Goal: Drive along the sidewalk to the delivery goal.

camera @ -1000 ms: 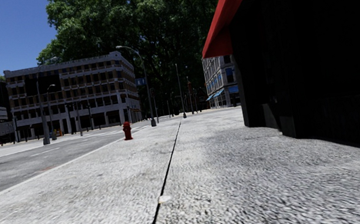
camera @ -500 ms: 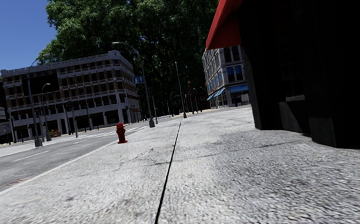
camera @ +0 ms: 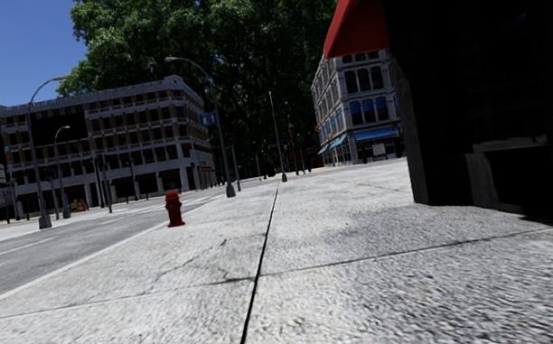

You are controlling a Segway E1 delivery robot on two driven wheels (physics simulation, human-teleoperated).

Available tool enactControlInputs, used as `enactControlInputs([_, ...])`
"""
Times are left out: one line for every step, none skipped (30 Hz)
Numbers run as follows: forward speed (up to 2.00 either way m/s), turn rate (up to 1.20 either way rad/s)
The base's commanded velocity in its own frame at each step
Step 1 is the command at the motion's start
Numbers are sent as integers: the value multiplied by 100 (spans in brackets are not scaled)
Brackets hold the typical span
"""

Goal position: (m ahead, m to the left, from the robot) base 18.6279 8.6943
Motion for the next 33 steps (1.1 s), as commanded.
enactControlInputs([200, 0])
enactControlInputs([200, 0])
enactControlInputs([200, 0])
enactControlInputs([200, 0])
enactControlInputs([200, 0])
enactControlInputs([200, 0])
enactControlInputs([200, 0])
enactControlInputs([200, 0])
enactControlInputs([200, 0])
enactControlInputs([200, 0])
enactControlInputs([200, 0])
enactControlInputs([200, 0])
enactControlInputs([200, 0])
enactControlInputs([200, 0])
enactControlInputs([200, 0])
enactControlInputs([200, 0])
enactControlInputs([200, 0])
enactControlInputs([200, 0])
enactControlInputs([200, 0])
enactControlInputs([200, 0])
enactControlInputs([200, 0])
enactControlInputs([200, 0])
enactControlInputs([200, 0])
enactControlInputs([200, 0])
enactControlInputs([200, 0])
enactControlInputs([200, 0])
enactControlInputs([200, 0])
enactControlInputs([200, 0])
enactControlInputs([200, 0])
enactControlInputs([200, 0])
enactControlInputs([200, 0])
enactControlInputs([200, 0])
enactControlInputs([200, 0])
